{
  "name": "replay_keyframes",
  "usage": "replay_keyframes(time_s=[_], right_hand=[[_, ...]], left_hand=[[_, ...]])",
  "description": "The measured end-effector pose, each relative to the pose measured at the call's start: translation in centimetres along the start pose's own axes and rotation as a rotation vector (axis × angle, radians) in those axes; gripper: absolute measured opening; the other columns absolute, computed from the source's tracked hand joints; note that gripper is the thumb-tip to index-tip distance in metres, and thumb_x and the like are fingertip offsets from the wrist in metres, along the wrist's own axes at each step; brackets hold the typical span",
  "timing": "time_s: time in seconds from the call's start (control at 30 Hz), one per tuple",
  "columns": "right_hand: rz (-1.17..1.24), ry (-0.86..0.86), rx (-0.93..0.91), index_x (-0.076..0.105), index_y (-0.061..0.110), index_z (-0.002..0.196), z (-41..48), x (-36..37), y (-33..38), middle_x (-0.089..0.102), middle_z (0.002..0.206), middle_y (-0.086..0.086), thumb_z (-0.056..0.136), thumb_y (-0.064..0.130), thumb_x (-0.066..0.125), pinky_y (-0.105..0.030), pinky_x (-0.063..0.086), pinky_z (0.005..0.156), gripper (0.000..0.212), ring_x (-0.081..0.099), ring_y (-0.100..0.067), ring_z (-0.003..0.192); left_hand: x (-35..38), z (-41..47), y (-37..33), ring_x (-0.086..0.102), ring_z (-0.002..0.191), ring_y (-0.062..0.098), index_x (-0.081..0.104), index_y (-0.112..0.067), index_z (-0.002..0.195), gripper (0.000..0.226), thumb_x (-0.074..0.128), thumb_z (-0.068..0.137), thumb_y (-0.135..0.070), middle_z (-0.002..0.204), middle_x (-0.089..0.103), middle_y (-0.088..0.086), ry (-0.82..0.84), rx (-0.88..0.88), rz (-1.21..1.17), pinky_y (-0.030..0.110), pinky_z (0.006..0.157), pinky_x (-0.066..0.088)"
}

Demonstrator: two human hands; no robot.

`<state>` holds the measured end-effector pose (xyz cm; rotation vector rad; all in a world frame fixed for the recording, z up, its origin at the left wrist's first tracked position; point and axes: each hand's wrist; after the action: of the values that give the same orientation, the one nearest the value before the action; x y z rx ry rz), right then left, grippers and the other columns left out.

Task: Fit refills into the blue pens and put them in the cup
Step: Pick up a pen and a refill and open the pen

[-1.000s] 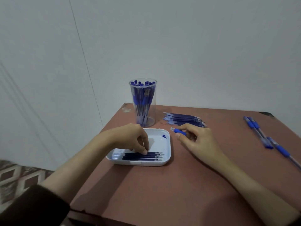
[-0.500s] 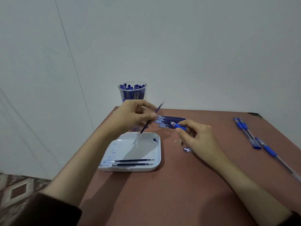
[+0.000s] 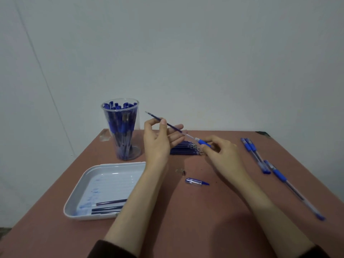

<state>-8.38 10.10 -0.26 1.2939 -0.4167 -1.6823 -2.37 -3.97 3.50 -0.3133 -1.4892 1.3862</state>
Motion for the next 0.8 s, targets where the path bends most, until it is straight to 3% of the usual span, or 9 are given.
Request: replay_keyframes(time_s=[0.17,0.5,0.8], right_hand=[[-0.01,0.005,-0.03,0.069,0.032,0.085,-0.12,0.1,0.2,0.071,0.08,0.005,0.084,0.023,0.063,-0.039,0.053,0.077,0.011,0.063,-0.015,0.08],[0.018,0.002,-0.094,0.071,0.03,0.089,-0.52,0.11,0.86,0.07,0.08,0.007,0.086,0.023,0.064,-0.039,0.053,0.075,0.01,0.062,-0.011,0.079],[0.024,-0.007,-0.081,0.071,0.03,0.092,-0.5,-0.04,0.74,0.07,0.079,0.008,0.086,0.027,0.063,-0.039,0.054,0.072,0.011,0.062,-0.01,0.078]], left_hand=[[-0.78,0.43,0.08,0.072,0.07,0.024,0.036,-0.012,0.11,0.019,0.049,0.097,-0.007,0.083,0.068,0.018,-0.026,0.052,-0.01,0.025,0.063,0.057],[-0.9,0.27,0.52,0.072,0.069,0.025,0.038,-0.019,0.096,0.018,0.049,0.097,-0.005,0.081,0.068,0.019,-0.007,0.041,0.013,0.027,0.062,0.058],[-1.06,0.28,0.58,0.072,0.07,0.025,0.038,-0.019,0.097,0.017,0.047,0.097,-0.005,0.084,0.068,0.023,0.004,0.027,0.032,0.026,0.062,0.058]])
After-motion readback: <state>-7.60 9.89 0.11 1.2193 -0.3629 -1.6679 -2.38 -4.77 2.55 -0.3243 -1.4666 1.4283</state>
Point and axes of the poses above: each hand's wrist, its own z-axis towards the middle knuckle, its own x-axis out of the palm, y = z × x
